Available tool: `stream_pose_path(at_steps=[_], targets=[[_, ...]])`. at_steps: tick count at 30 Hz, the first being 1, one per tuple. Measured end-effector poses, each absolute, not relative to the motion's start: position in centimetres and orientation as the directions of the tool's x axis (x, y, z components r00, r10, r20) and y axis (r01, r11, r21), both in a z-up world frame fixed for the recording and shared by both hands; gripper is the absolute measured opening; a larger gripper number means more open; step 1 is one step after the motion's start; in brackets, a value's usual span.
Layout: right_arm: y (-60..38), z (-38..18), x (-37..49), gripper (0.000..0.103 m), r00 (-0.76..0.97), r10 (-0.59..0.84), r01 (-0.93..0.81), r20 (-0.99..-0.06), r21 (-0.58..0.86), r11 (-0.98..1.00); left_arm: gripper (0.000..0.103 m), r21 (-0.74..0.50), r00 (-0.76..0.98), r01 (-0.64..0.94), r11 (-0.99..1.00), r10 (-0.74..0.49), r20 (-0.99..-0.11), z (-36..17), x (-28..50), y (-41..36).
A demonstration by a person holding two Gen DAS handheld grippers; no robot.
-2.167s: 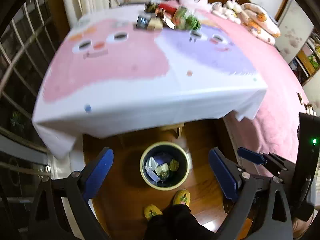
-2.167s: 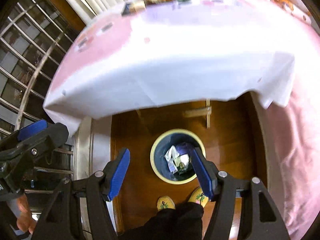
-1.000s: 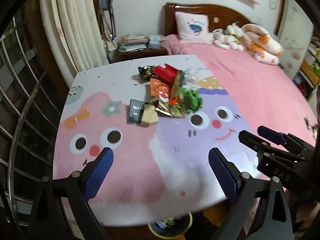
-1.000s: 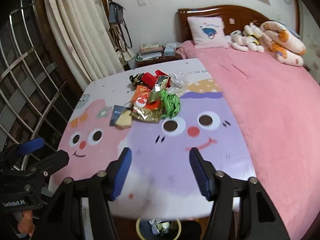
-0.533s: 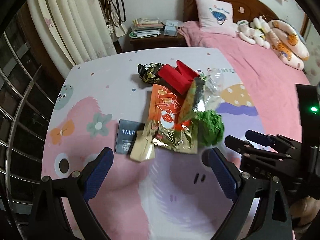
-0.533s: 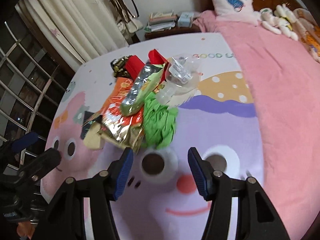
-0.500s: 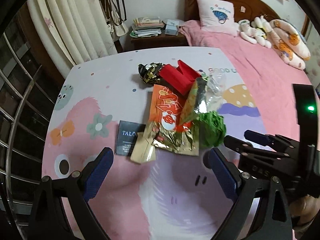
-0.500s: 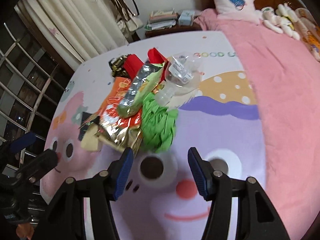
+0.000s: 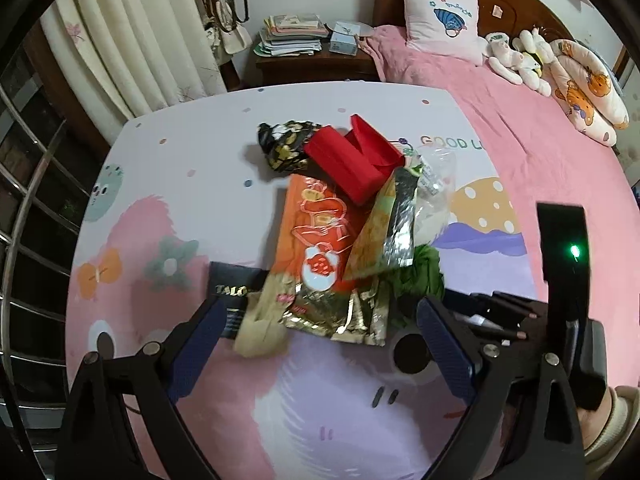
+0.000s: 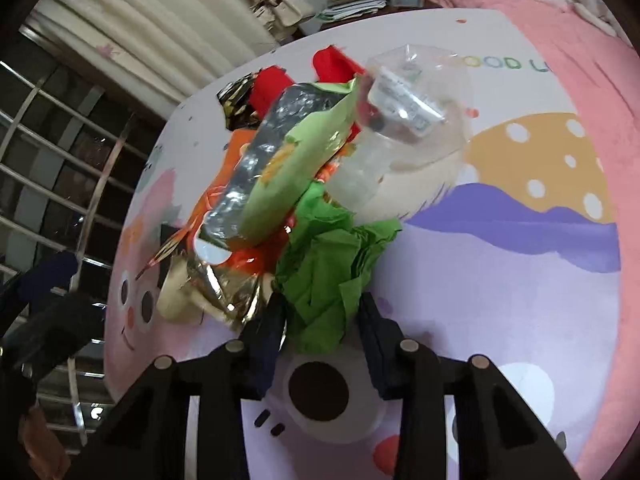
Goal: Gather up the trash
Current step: 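Grasp the green NB snack bag with the left tool while the right tool grasps the green paper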
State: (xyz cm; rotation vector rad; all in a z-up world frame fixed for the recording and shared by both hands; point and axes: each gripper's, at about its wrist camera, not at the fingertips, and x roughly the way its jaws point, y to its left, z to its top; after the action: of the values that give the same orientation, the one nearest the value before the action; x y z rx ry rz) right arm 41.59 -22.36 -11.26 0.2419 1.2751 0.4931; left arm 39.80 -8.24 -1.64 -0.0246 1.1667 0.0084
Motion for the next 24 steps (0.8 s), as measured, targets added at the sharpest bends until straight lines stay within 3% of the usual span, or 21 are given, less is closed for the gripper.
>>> stream_pose_path(at_steps=[17, 24], targets=[[-30.0, -9.8, 40.3, 0.032, 0.244, 0.437, -0.175, -0.866, 0.404, 0.898, 0.095, -0.099, 0.250, 0.028, 0.995, -0.103, -0.963, -6.1, 46.1, -13.1], [-30.9, -10.7, 41.0, 0.032, 0.253, 0.435, -0.139, -0.864, 0.413, 0.900, 0.094, -0.019, 0.198, 0.050, 0.999, -0.028, -0.980, -8.6, 47.2, -14.4]])
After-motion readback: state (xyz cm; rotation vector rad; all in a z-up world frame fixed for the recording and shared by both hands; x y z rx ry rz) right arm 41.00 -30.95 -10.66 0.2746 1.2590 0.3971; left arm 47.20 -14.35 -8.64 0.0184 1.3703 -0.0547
